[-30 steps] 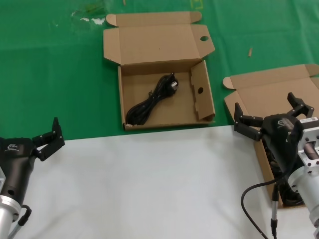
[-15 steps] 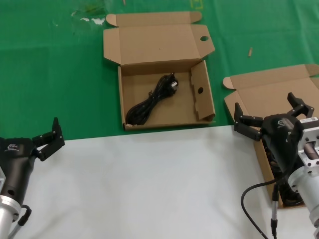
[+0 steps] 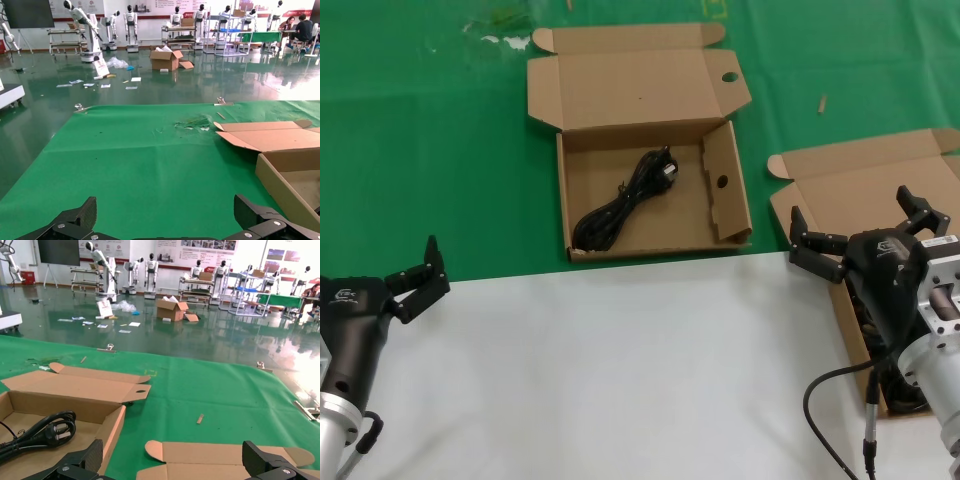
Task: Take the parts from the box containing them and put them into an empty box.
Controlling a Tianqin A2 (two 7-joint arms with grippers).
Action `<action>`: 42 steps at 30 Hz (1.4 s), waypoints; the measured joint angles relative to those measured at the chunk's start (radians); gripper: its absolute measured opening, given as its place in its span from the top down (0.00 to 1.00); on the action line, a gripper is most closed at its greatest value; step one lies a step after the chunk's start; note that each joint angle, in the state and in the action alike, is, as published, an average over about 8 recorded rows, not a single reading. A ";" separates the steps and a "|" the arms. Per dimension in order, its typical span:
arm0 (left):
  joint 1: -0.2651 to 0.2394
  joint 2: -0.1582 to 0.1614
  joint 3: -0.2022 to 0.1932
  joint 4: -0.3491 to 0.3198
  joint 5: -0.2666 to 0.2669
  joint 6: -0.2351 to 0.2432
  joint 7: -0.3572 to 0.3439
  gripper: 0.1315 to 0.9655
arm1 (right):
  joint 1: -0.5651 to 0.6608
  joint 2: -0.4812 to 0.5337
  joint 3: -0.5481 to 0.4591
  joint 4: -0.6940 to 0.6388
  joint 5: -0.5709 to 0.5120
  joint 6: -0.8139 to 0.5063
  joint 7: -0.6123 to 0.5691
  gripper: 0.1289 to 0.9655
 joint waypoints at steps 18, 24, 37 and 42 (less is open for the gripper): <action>0.000 0.000 0.000 0.000 0.000 0.000 0.000 0.00 | 0.000 0.000 0.000 0.000 0.000 0.000 0.000 0.00; 0.000 0.000 0.000 0.000 0.000 0.000 0.000 0.00 | 0.000 0.000 0.000 0.000 0.000 0.000 0.000 0.00; 0.000 0.000 0.000 0.000 0.000 0.000 -0.001 0.00 | 0.000 0.000 0.000 0.000 0.000 0.000 0.000 0.00; 0.000 0.000 0.000 0.000 0.000 0.000 0.000 0.00 | 0.000 0.000 0.000 0.000 0.000 0.000 0.000 0.00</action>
